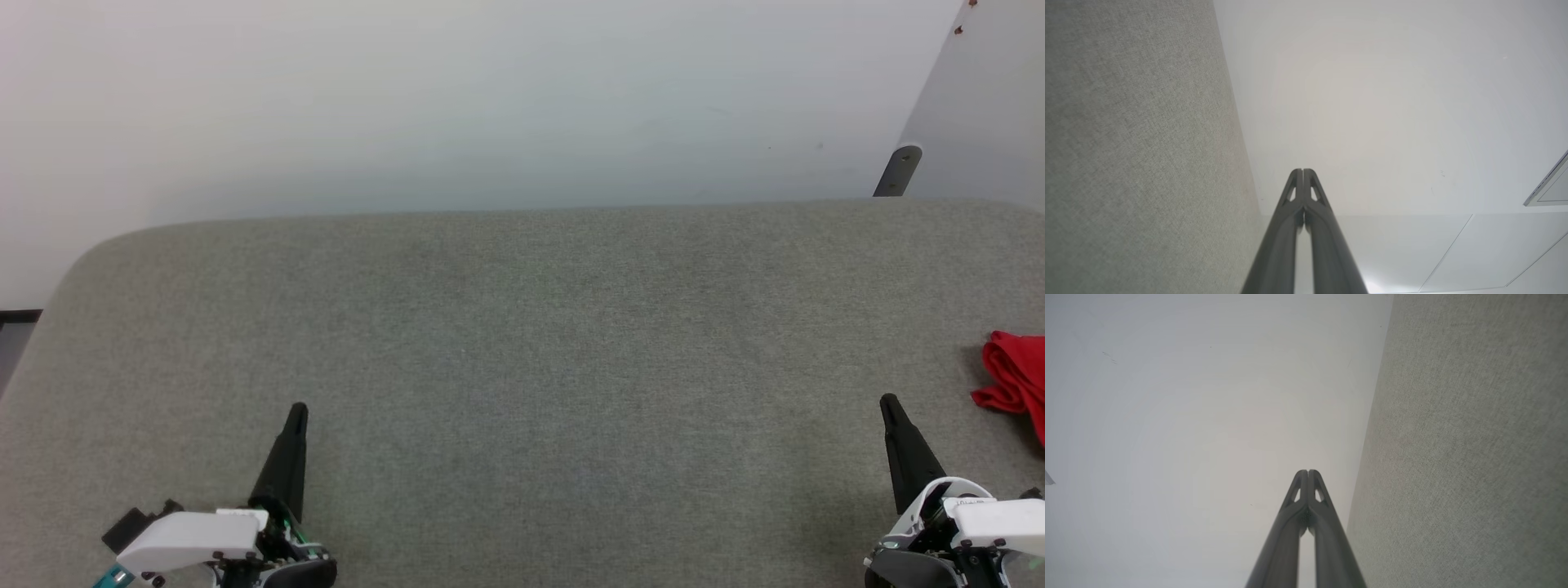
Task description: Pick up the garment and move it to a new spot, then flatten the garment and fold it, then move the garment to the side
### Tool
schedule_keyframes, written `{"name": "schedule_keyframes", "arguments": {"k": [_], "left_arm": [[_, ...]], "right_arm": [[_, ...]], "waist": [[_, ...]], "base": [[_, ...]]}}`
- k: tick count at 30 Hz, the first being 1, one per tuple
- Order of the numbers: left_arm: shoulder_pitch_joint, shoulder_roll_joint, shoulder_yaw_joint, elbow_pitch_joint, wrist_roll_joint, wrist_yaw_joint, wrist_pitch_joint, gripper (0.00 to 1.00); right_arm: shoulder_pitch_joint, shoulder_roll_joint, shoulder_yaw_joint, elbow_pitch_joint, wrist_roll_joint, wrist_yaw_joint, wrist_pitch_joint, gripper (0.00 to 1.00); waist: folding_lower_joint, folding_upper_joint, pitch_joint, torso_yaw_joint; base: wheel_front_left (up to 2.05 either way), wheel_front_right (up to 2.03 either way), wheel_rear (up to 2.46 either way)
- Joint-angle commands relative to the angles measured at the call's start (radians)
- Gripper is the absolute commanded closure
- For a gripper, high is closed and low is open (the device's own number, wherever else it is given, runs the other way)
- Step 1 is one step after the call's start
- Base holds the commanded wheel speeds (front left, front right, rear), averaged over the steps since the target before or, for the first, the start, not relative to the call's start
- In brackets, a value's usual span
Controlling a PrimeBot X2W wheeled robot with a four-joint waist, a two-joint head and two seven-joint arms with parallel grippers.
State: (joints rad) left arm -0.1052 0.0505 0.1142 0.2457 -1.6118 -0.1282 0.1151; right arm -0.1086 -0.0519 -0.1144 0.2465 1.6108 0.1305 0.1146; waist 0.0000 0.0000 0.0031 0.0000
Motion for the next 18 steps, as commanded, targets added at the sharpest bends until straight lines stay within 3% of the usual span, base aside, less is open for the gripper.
{"name": "schedule_keyframes", "arguments": {"k": [1, 18], "left_arm": [[-0.009, -0.001, 0.003, 0.001, -0.001, -0.005, 0.003, 1.00], [-0.009, -0.001, 0.003, 0.001, -0.001, -0.005, 0.003, 1.00]], "right_arm": [[-0.003, 0.003, 0.001, 0.000, 0.004, 0.000, 0.000, 1.00], [-0.003, 0.003, 0.001, 0.000, 0.004, 0.000, 0.000, 1.00]], "waist": [[0.0000, 0.0000, 0.000, 0.000], [0.0000, 0.0000, 0.000, 0.000]], "base": [[0.00, 0.00, 0.00], [0.00, 0.00, 0.00]]}}
